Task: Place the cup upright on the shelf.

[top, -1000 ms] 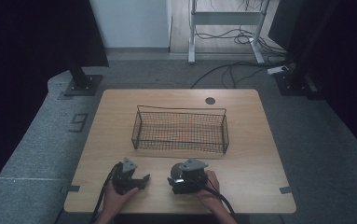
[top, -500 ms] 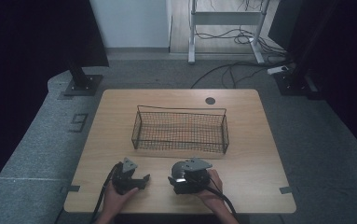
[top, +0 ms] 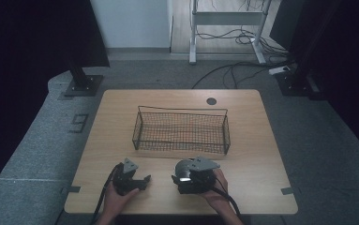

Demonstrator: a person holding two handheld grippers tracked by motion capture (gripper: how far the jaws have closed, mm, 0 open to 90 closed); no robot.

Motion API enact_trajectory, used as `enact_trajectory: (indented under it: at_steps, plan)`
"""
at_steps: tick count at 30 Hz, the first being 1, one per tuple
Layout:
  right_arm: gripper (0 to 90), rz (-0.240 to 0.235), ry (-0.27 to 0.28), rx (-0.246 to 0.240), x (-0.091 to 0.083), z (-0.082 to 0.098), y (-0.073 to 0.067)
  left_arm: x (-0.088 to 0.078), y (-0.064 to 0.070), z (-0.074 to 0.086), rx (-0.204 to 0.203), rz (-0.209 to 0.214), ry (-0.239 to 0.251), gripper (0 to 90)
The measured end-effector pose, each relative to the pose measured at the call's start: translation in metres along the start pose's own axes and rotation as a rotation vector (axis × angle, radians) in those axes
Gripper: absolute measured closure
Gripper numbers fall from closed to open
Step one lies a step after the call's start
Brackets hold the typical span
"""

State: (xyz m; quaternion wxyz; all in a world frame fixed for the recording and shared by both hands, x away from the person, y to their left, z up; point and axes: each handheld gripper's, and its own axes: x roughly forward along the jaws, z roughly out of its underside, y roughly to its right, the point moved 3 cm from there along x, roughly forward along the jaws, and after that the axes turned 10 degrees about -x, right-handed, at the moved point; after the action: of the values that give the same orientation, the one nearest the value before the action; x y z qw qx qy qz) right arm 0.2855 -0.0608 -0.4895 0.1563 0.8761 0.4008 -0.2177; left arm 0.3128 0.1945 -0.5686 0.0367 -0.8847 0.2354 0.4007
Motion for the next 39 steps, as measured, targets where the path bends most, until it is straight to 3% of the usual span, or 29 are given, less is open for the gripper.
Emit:
enact_trajectory:
  at_steps: [13, 39]
  plan:
    - [13.4, 0.002, 0.034, 0.018, -0.011, -0.004, 0.006, 0.000, 0.000, 0.000, 0.000, 0.000, 0.000, 16.1]
    - [13.4, 0.028, 0.046, 0.041, -0.017, -0.015, 0.024, 0.000, 0.000, 0.000, 0.000, 0.000, 0.001, 16.2]
